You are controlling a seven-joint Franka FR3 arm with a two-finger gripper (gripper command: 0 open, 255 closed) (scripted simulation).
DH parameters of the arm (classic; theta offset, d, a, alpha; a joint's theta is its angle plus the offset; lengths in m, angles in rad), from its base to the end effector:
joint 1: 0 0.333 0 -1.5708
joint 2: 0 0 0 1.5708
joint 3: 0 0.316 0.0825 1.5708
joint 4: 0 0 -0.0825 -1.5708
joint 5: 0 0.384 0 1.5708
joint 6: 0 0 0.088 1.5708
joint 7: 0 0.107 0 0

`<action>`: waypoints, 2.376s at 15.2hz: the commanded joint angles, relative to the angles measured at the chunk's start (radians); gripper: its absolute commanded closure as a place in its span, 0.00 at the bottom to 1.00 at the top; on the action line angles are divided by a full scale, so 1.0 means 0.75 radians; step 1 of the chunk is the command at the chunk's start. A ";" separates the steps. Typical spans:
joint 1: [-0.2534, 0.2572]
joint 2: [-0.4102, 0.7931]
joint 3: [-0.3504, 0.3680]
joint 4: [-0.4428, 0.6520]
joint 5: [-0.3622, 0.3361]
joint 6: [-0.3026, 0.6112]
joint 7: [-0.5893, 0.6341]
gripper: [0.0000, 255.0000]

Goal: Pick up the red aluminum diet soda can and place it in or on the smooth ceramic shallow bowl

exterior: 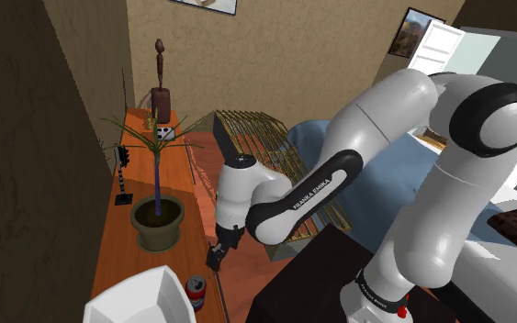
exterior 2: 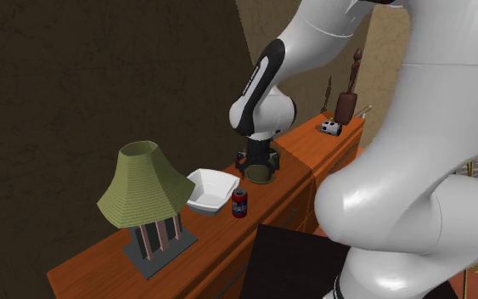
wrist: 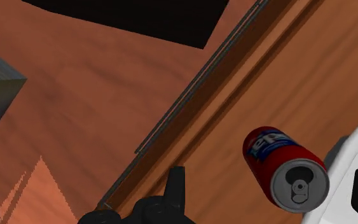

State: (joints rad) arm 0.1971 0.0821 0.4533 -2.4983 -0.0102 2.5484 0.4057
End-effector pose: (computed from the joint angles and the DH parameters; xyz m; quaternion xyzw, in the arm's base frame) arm 0.3707 0.2850 0.2541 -0.9919 -0.1258 0.0178 0.0072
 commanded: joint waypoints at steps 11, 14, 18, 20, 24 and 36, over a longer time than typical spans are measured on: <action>0.210 0.487 -0.142 0.250 -0.393 0.210 0.285 0.00; 0.242 0.551 -0.181 0.267 -0.434 0.258 0.315 0.00; 0.242 0.551 -0.182 0.267 -0.434 0.258 0.314 0.00; 0.242 0.551 -0.182 0.267 -0.434 0.258 0.314 0.00; 0.242 0.551 -0.182 0.267 -0.433 0.258 0.314 1.00; 0.207 0.479 -0.137 0.247 -0.389 0.205 0.283 1.00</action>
State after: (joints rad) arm 0.3583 0.4548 0.3423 -2.3078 -0.3099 2.7104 0.6228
